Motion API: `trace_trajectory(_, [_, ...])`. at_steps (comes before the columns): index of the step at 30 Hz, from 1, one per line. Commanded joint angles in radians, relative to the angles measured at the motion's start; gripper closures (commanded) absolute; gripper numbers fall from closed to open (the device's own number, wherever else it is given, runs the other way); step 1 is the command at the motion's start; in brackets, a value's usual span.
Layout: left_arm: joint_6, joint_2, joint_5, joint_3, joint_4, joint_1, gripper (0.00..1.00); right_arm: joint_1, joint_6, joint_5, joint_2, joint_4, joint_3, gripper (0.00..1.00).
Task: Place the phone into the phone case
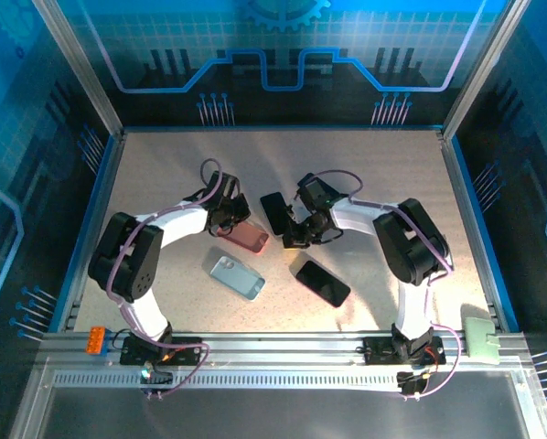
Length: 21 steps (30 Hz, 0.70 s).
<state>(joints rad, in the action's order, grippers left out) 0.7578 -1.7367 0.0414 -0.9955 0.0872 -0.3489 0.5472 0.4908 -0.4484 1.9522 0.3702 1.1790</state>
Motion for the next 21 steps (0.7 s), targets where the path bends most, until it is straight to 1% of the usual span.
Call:
trace_trajectory(1, [0.009, 0.039, -0.003, 0.027, -0.007, -0.002, 1.0, 0.013, 0.01, -0.001, 0.057, -0.026, 0.062, 1.0])
trace_trajectory(9, [0.01, 0.042, -0.002, 0.04, -0.003, -0.002, 1.0, -0.002, 0.023, 0.022, 0.15, -0.025, 0.184, 1.0])
trace_trajectory(15, [0.005, 0.036, -0.001, 0.033, 0.003, -0.002, 1.0, -0.028, 0.031, 0.016, 0.204, -0.024, 0.264, 1.0])
trace_trajectory(21, [-0.005, 0.03, -0.008, 0.019, 0.016, -0.002, 1.0, -0.043, 0.017, 0.0, 0.283, 0.012, 0.383, 1.0])
